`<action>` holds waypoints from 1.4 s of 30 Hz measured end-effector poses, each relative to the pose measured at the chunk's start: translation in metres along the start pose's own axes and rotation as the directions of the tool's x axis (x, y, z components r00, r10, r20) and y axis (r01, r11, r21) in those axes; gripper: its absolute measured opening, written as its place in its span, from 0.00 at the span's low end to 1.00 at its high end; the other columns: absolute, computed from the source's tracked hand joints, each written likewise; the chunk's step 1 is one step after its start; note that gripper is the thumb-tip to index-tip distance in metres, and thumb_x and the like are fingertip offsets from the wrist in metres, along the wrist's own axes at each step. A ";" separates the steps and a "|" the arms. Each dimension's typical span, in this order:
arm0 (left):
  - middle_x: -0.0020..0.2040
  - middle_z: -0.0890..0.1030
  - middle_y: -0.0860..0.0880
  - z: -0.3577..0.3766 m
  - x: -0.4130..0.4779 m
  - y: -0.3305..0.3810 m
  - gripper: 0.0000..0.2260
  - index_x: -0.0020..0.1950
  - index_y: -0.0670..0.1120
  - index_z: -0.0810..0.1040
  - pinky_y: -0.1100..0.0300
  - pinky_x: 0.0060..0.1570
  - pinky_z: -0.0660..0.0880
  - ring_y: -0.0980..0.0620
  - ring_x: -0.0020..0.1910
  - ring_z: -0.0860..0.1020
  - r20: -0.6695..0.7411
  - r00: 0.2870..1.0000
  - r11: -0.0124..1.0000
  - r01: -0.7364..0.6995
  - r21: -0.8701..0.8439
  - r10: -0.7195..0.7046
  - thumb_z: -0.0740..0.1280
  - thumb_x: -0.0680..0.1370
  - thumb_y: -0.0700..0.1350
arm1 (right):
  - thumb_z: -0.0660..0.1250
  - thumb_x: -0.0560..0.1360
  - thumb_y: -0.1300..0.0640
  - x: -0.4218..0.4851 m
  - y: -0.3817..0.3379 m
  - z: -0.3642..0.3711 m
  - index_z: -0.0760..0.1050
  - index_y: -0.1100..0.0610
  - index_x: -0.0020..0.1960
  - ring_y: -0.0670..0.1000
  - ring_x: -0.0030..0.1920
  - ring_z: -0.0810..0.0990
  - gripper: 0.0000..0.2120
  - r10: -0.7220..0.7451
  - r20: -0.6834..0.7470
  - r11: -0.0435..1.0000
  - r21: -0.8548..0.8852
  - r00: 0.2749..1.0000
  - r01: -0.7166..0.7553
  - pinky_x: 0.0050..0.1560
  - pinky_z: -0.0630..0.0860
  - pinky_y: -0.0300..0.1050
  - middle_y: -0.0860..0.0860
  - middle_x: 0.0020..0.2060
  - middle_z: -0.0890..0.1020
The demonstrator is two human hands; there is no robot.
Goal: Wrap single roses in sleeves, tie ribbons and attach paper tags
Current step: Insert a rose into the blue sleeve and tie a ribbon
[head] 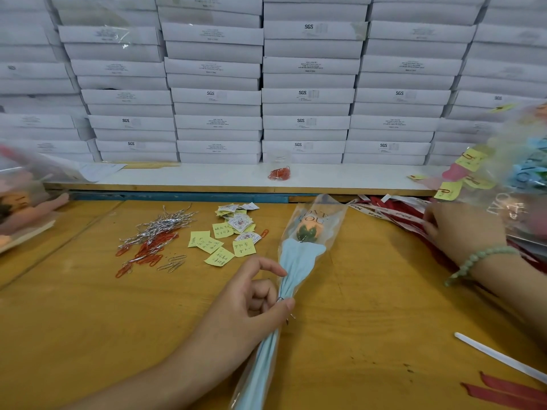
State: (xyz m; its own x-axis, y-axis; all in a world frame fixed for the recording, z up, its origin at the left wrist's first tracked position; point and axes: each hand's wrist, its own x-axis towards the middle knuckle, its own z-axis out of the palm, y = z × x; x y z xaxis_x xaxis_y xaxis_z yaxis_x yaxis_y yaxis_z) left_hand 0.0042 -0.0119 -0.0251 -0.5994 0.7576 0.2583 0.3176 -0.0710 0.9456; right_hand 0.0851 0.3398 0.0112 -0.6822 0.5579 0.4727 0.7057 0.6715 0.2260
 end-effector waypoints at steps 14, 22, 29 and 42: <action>0.30 0.69 0.53 -0.001 0.000 -0.002 0.09 0.52 0.57 0.74 0.72 0.33 0.68 0.59 0.29 0.69 -0.003 1.000 1.000 -0.004 0.007 0.004 0.70 0.76 0.47 | 0.62 0.79 0.56 0.009 -0.009 -0.057 0.79 0.55 0.42 0.54 0.27 0.68 0.10 0.038 -0.100 0.481 0.874 0.994 0.069 0.30 0.66 0.45 0.52 0.25 0.74; 0.31 0.70 0.51 -0.001 0.001 0.001 0.09 0.51 0.54 0.73 0.64 0.36 0.68 0.51 0.34 0.70 -0.026 1.000 1.000 -0.013 -0.022 0.012 0.70 0.75 0.52 | 0.66 0.77 0.52 -0.026 -0.057 -0.097 0.81 0.55 0.44 0.42 0.24 0.69 0.09 -0.719 0.426 0.552 0.830 0.548 0.079 0.25 0.63 0.37 0.45 0.25 0.77; 0.31 0.73 0.49 0.000 0.001 -0.001 0.12 0.49 0.54 0.73 0.59 0.36 0.67 0.49 0.33 0.71 -0.019 1.000 0.999 0.004 -0.040 -0.004 0.70 0.70 0.57 | 0.60 0.81 0.58 -0.075 -0.108 -0.089 0.78 0.56 0.47 0.40 0.26 0.76 0.09 -0.892 0.389 0.367 0.920 0.230 -0.134 0.20 0.65 0.31 0.45 0.30 0.80; 0.49 0.75 0.60 -0.004 -0.004 0.001 0.15 0.51 0.60 0.69 0.67 0.49 0.71 0.58 0.52 0.76 0.053 0.997 0.882 -0.079 0.465 0.062 0.67 0.76 0.40 | 0.60 0.80 0.61 -0.088 -0.118 -0.086 0.77 0.57 0.45 0.41 0.25 0.77 0.08 -0.874 0.354 0.199 0.886 0.332 -0.419 0.20 0.68 0.30 0.49 0.30 0.79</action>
State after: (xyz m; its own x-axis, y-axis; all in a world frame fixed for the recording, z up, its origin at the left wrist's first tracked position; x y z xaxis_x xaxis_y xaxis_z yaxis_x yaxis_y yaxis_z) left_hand 0.0033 -0.0176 -0.0247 -0.5390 0.7851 0.3052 0.6690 0.1789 0.7214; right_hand 0.0783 0.1700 0.0158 -0.9114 -0.2290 -0.3420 0.2571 0.3319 -0.9076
